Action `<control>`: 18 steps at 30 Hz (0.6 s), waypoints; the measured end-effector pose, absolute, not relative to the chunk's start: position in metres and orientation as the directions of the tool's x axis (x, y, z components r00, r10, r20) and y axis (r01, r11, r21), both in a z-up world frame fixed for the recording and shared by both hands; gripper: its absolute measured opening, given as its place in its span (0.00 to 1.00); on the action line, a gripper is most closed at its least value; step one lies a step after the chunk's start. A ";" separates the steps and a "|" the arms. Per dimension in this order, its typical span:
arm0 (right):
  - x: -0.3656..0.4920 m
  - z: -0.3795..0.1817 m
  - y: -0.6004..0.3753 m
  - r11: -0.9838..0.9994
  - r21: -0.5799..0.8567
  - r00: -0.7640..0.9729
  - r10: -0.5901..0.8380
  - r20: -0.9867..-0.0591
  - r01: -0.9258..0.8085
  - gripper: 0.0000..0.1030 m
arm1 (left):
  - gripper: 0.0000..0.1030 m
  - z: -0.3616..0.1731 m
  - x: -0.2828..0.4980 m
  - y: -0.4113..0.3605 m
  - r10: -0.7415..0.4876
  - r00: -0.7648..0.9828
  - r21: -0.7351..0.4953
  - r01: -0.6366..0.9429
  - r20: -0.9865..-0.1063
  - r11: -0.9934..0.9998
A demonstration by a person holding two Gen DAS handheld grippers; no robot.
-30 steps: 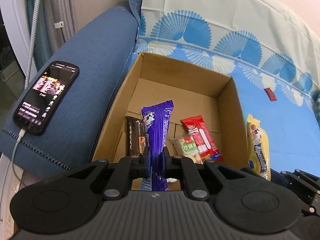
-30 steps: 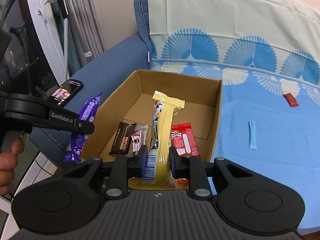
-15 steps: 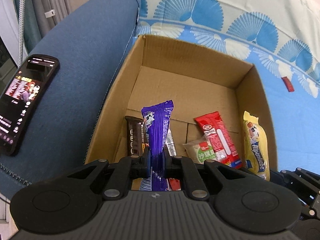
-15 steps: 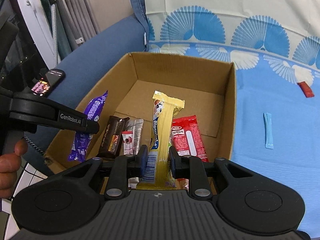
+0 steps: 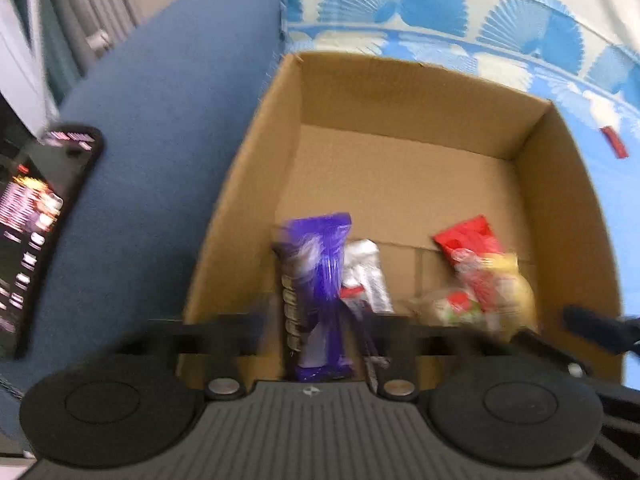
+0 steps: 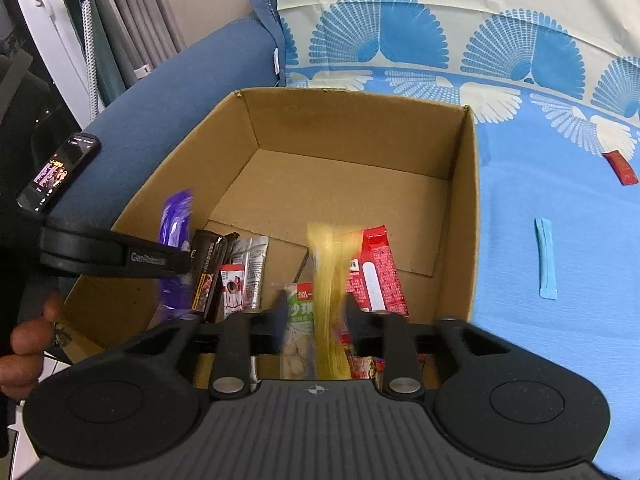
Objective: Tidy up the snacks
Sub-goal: 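Open the left tool in the box while the right tool releases the yellow bar, then withdraw both tools from the box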
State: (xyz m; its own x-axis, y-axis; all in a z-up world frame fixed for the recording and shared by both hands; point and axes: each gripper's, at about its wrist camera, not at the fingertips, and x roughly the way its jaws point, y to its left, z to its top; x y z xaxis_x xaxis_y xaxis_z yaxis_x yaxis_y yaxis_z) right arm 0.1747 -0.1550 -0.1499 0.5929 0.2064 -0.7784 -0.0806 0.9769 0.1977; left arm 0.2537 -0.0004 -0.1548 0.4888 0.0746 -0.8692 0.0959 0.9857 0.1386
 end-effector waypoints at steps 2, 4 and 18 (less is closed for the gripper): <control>0.176 -0.147 -0.156 0.980 0.188 0.601 0.190 -0.776 -0.067 0.70 | 1.00 -0.146 0.248 0.004 0.029 0.502 0.095 0.106 -0.864 0.990; 0.172 -0.142 -0.157 0.981 0.181 0.608 0.184 -0.772 -0.068 0.73 | 1.00 -0.140 0.239 0.005 0.049 0.524 0.110 0.086 -0.850 0.990; 0.073 -0.094 -0.149 0.979 0.194 0.617 0.187 -0.764 -0.058 0.94 | 1.00 -0.105 0.118 0.024 0.064 0.496 0.101 0.049 -0.866 0.994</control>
State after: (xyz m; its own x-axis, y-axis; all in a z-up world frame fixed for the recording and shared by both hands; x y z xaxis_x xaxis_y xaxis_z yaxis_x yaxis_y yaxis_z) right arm 0.0732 -0.1488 -0.0940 0.6170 0.1875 -0.7643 -0.0578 0.9794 0.1936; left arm 0.1183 0.0242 -0.1054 0.4960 0.0641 -0.8659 0.0485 0.9937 0.1014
